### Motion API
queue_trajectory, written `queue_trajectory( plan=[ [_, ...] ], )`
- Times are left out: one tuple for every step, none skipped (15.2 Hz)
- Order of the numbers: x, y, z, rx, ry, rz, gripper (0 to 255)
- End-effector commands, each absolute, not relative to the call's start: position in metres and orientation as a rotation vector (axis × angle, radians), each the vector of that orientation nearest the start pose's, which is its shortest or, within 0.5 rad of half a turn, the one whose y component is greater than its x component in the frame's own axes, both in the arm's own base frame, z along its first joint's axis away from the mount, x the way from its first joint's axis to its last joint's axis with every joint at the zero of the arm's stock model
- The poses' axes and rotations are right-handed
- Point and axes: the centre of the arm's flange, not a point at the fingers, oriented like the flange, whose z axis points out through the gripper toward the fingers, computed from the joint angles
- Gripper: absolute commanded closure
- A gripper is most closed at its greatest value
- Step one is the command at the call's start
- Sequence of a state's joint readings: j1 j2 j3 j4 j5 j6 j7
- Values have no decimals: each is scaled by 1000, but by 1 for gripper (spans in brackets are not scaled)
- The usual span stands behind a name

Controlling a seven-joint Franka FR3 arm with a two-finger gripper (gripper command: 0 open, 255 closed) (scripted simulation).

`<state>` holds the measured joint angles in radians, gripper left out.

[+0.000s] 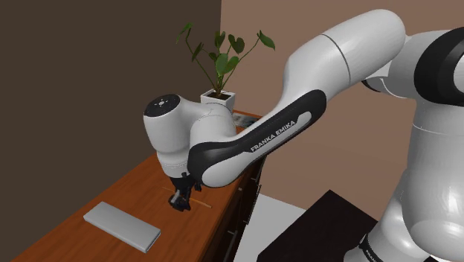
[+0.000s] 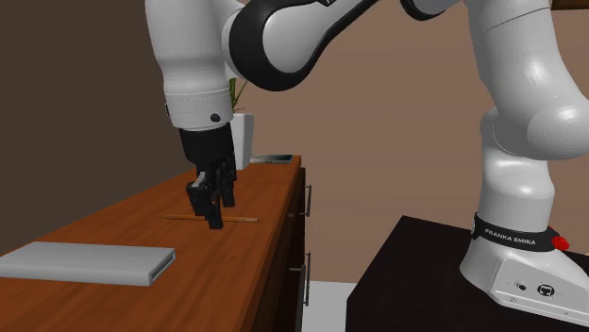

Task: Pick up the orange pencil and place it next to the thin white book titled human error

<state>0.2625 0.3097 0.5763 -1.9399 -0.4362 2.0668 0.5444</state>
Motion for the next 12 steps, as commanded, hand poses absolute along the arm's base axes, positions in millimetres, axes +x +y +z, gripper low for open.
queue_trajectory(
  plan=[
    [425,418,339,-3258,-860,-68,255],
    [425,418,339,-3258,-860,-68,255],
    [425,418,339,-3258,-860,-68,255],
    [425,418,339,-3258,-860,-68,255],
    [425,418,339,-3258,-860,-68,255],
    [425,418,339,-3258,-860,-68,255],
    [425,418,339,-3258,-860,-68,255],
    [425,418,339,-3258,-860,-68,255],
    [425,418,339,-3258,-860,-68,255],
    [425,418,344,-3258,-860,-68,255],
    [425,418,350,-3258,-860,-68,255],
    [425,418,355,-3258,-860,-68,255]
  ],
)
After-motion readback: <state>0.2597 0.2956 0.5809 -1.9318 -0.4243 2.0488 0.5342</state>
